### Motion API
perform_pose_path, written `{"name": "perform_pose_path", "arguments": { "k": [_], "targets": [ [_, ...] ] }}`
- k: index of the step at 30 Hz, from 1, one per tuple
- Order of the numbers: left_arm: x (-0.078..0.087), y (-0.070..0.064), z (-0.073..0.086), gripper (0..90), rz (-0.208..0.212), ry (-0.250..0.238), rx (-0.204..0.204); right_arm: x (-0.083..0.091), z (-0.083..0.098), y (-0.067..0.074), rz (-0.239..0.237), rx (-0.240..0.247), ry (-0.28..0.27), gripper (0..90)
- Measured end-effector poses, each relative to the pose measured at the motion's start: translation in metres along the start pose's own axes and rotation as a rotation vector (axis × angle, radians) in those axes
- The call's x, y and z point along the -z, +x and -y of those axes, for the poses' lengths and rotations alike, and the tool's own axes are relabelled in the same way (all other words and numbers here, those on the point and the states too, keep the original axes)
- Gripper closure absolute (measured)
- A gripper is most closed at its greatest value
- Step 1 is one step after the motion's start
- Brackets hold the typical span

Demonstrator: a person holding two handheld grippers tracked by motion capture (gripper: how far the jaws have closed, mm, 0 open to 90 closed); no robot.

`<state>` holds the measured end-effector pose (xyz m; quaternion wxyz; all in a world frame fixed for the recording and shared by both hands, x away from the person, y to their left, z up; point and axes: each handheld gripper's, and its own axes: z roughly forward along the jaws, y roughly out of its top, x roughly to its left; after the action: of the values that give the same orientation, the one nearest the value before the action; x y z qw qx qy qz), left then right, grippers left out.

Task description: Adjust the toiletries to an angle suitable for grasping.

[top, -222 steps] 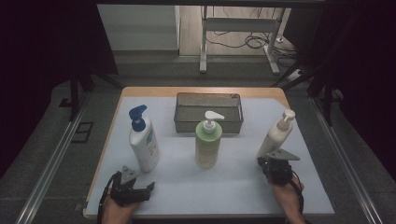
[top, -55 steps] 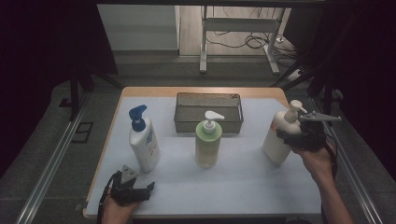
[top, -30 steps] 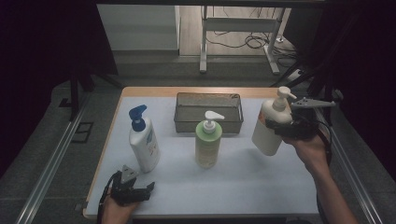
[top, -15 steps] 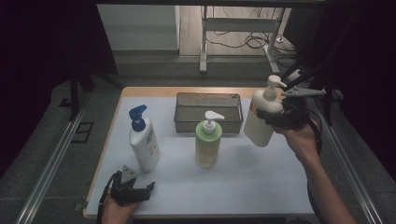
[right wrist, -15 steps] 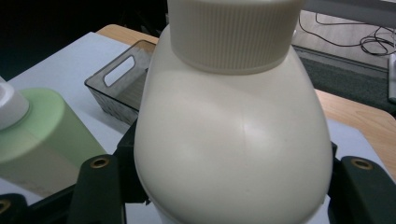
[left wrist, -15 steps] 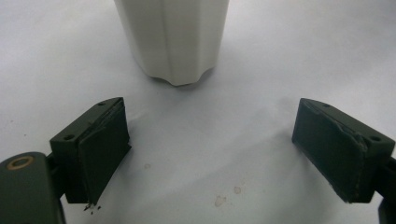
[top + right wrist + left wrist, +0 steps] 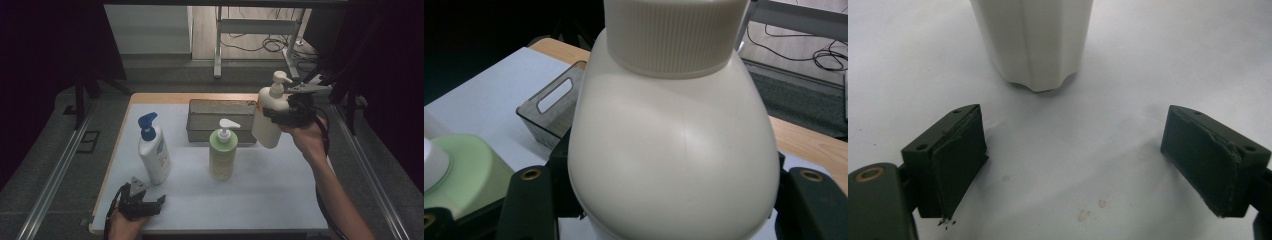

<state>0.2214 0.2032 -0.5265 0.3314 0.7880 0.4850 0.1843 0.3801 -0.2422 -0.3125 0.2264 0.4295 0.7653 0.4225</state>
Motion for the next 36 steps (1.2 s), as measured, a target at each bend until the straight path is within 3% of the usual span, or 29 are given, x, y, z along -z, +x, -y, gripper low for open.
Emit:
{"name": "perform_pose_path", "arguments": {
  "k": [22, 36],
  "targets": [
    [0.000, 0.000, 0.000, 10.6, 0.000, 0.002, -0.002, -0.034, -0.033, 0.020, -0.011, 0.020, -0.047, 36.8],
    [0.000, 0.000, 0.000, 10.6, 0.001, 0.003, -0.002, -0.068, -0.048, 0.033, -0.008, 0.018, -0.061, 36.9]
  ]
}}
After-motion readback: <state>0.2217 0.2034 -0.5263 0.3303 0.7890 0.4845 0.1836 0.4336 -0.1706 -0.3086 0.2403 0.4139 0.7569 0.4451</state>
